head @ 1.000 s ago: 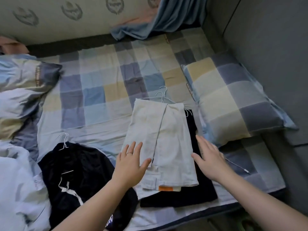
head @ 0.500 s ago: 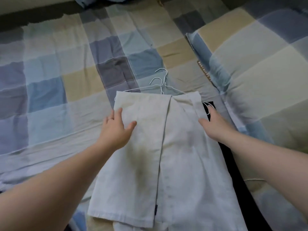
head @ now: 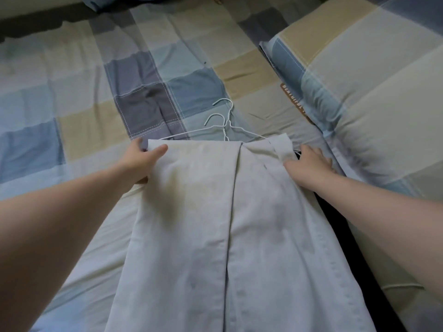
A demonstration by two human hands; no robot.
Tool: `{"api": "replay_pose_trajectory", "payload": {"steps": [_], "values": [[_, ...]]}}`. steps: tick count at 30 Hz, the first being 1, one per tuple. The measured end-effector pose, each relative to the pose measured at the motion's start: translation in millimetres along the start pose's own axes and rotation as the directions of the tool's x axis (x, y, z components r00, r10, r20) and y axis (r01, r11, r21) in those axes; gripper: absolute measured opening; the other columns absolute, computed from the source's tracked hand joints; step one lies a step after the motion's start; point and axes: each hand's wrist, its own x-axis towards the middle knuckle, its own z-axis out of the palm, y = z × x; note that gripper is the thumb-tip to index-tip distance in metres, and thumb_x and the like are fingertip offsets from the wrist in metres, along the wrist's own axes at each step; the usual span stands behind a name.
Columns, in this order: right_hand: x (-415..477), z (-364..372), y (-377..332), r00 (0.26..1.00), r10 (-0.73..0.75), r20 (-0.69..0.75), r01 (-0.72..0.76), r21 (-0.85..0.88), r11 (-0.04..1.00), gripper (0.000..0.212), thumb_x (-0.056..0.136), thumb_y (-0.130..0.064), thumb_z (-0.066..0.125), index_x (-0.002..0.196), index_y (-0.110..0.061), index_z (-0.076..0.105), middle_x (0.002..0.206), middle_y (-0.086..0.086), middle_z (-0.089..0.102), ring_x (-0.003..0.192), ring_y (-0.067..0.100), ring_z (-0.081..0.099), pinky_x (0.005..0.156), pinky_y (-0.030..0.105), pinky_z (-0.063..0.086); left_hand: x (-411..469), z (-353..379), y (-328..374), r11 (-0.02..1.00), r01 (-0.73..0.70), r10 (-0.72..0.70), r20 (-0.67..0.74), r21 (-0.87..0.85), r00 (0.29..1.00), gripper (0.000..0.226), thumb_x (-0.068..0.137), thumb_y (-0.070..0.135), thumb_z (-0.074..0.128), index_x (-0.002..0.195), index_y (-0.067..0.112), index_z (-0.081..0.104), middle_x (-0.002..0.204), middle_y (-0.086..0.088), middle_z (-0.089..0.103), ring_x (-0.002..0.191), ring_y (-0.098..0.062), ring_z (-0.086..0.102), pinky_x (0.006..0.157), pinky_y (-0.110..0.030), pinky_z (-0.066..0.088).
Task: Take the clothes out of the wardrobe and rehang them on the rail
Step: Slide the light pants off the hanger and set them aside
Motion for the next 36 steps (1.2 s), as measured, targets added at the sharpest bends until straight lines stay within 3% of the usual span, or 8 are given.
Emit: {"api": "replay_pose_trajectory", "payload": {"steps": [3, 7, 10, 18, 21, 25, 29, 36], "values": [[6.7, -6.3, 2.1, 1.000, 0.006, 0.009, -0.007, 0.050, 0.999, 0.053, 0.093, -0.044, 0.042, 0.140, -0.020, 0.044, 0.148, 0.013, 0.033, 0.133, 0.039, 0.035, 0.106, 0.046, 0.032, 0.1, -1.4, 8.4, 1.000, 0.018, -0.018, 0.009, -0.020, 1.000, 0.033, 0.101, 0.036, 0.054, 0.131, 0.022, 0.052, 0.105, -0.004, 0.057, 0.080, -0.021, 0.054, 0.075, -0.037, 0.055], [9.7, -8.0, 11.4, 0.999, -0.045, -0.016, 0.046, 0.064, 0.997, 0.027, 0.078, -0.046, 0.042, 0.077, -0.023, 0.055, 0.123, 0.015, 0.056, 0.112, 0.039, 0.051, 0.093, 0.044, 0.043, 2.0, -0.7, 5.2, 0.999, -0.026, 0.028, -0.078, 0.027, 0.997, 0.023, 0.102, 0.018, 0.046, 0.108, 0.009, 0.067, 0.089, -0.013, 0.059, 0.075, -0.027, 0.057, 0.083, -0.049, 0.058], [8.6, -10.2, 16.4, 0.994, -0.087, -0.071, 0.093, 0.084, 0.992, 0.021, 0.086, -0.037, 0.055, 0.100, -0.029, 0.068, 0.122, 0.006, 0.060, 0.113, 0.033, 0.054, 0.094, 0.043, 0.048, 0.6, -2.6, 8.2, 0.997, -0.047, 0.039, -0.140, -0.056, 0.989, 0.020, 0.098, 0.013, 0.050, 0.109, 0.018, 0.066, 0.098, -0.008, 0.064, 0.083, -0.028, 0.061, 0.088, -0.051, 0.058], [9.7, -12.1, 20.9, 0.994, -0.021, -0.106, 0.050, 0.281, 0.958, 0.014, 0.094, -0.014, 0.055, 0.081, -0.018, 0.059, 0.093, 0.004, 0.065, 0.091, 0.026, 0.060, 0.079, 0.033, 0.048, -5.7, -8.2, 16.5, 0.981, -0.034, 0.014, -0.106, -0.189, 0.994, 0.028, 0.093, 0.015, 0.064, 0.120, 0.016, 0.058, 0.118, -0.007, 0.062, 0.090, -0.025, 0.061, 0.084, -0.045, 0.055], [9.3, -16.0, 21.0, 0.987, -0.004, -0.160, 0.073, 0.426, 0.902, 0.024, 0.097, -0.010, 0.047, 0.078, -0.024, 0.049, 0.082, -0.001, 0.066, 0.090, 0.030, 0.064, 0.085, 0.043, 0.052, -11.0, -14.5, 21.6, 0.977, -0.051, 0.027, -0.115, -0.206, 0.993, 0.038, 0.093, 0.020, 0.065, 0.130, 0.017, 0.057, 0.119, -0.005, 0.061, 0.097, -0.025, 0.064, 0.092, -0.046, 0.056], [0.8, -38.8, 12.8, 0.978, -0.019, -0.209, 0.127, 0.515, 0.848, 0.025, 0.099, -0.009, 0.042, 0.079, -0.025, 0.045, 0.083, 0.003, 0.068, 0.085, 0.032, 0.067, 0.081, 0.044, 0.054, -22.2, -26.7, 32.9, 0.975, -0.087, 0.061, -0.129, -0.202, 0.990, 0.008, 0.097, 0.024, 0.063, 0.101, 0.021, 0.069, 0.095, -0.001, 0.069, 0.083, -0.023, 0.062, 0.092, -0.050, 0.056], [-19.5, -74.7, -0.1, 0.968, -0.053, -0.245, 0.188, 0.570, 0.800, 0.016, 0.101, -0.006, 0.037, 0.095, -0.016, 0.048, 0.090, 0.010, 0.067, 0.083, 0.028, 0.068, 0.079, 0.041, 0.052, -44.7, -42.7, 49.7, 0.964, -0.080, 0.047, -0.134, -0.254, 0.990, 0.013, 0.096, 0.021, 0.063, 0.084, 0.024, 0.066, 0.090, -0.004, 0.068, 0.081, -0.025, 0.058, 0.092, -0.052, 0.054], [-78.0, -134.1, -6.7, 0.955, -0.089, -0.285, 0.245, 0.577, 0.779, 0.016, 0.100, -0.006, 0.039, 0.092, -0.017, 0.047, 0.081, -0.002, 0.065, 0.089, 0.026, 0.065, 0.086, 0.038, 0.049, -106.1, -91.4, 83.4, 0.941, -0.096, 0.063, -0.110, -0.324, 0.992, 0.011, 0.096, 0.015, 0.065, 0.086, 0.013, 0.067, 0.086, -0.013, 0.065, 0.084, -0.026, 0.060, 0.098, -0.050, 0.053]]}}
